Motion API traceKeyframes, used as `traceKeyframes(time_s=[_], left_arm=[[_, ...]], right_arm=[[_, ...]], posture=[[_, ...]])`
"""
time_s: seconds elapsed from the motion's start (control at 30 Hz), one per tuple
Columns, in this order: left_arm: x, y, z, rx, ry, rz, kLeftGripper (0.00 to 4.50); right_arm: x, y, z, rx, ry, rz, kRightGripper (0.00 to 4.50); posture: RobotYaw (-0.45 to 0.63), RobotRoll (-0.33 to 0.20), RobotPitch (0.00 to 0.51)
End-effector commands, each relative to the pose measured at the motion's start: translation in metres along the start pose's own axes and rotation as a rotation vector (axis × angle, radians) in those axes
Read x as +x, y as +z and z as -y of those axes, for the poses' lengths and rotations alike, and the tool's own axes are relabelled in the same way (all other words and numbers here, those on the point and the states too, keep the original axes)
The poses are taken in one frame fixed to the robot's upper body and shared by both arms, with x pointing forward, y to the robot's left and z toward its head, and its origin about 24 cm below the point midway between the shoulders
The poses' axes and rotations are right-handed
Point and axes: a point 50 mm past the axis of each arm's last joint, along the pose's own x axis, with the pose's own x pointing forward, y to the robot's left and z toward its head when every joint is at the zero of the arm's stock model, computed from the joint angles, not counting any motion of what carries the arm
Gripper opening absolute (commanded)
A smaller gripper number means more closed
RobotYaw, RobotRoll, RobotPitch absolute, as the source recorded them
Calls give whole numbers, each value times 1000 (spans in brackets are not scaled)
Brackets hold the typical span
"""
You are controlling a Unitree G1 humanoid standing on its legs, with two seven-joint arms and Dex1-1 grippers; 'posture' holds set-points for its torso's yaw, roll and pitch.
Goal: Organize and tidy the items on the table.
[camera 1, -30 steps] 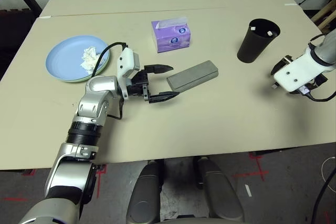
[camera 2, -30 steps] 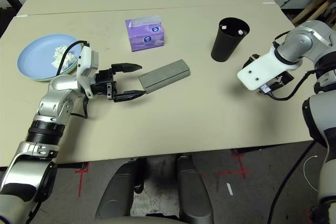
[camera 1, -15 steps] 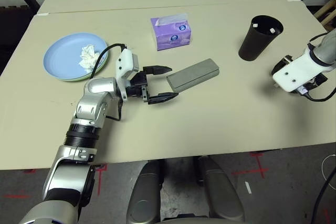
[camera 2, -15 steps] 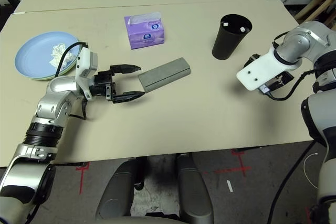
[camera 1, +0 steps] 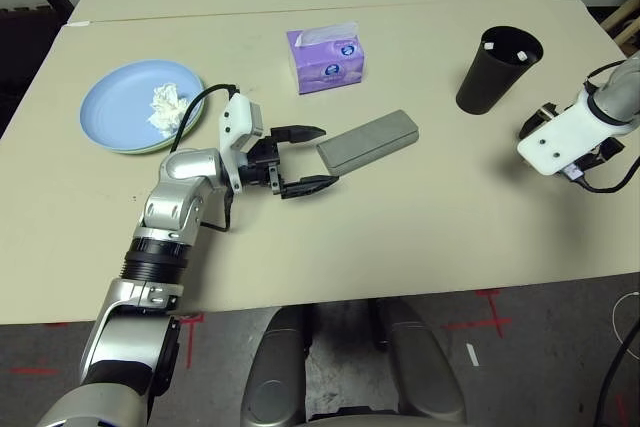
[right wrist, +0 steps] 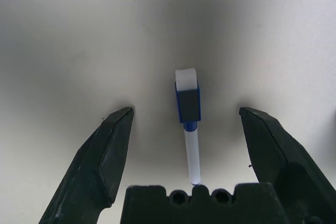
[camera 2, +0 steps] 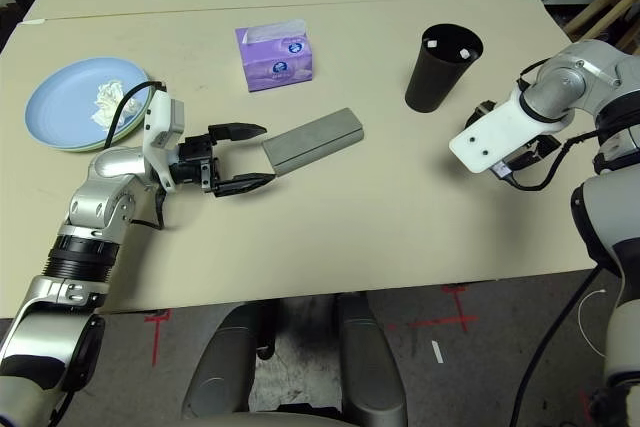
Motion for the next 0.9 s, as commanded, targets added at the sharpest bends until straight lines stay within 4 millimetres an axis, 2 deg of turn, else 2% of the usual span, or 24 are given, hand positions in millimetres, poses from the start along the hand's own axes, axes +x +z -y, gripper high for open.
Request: traceKeyframes(time_s=[0.03, 0.37, 0.47, 0.73, 0.77, 0.9], left_arm=[[-2, -2, 3, -6, -3, -4, 4500], [-2, -1, 3, -4, 2, -4, 4500], [-2, -1, 3, -3, 5, -5, 4500], [-4, 0, 3, -2, 10, 2, 4500], [-4, 0, 3, -2, 10, 1, 4500], [-2, 2, 1, 0, 1, 10, 4500]], right_arm=[[2, 0, -3, 2, 9, 12, 4456], [2, 2, -2, -1, 22, 25, 4456], [4, 1, -3, 2, 41, 8, 3579], [2, 2, 1, 10, 40, 10, 592], [2, 2, 1, 10, 39, 11, 413], [-4, 3, 4, 48, 20, 66, 416]], posture=[[140, 0, 299], [145, 0, 300], [147, 0, 300], [151, 0, 297], [151, 0, 297], [137, 0, 282]])
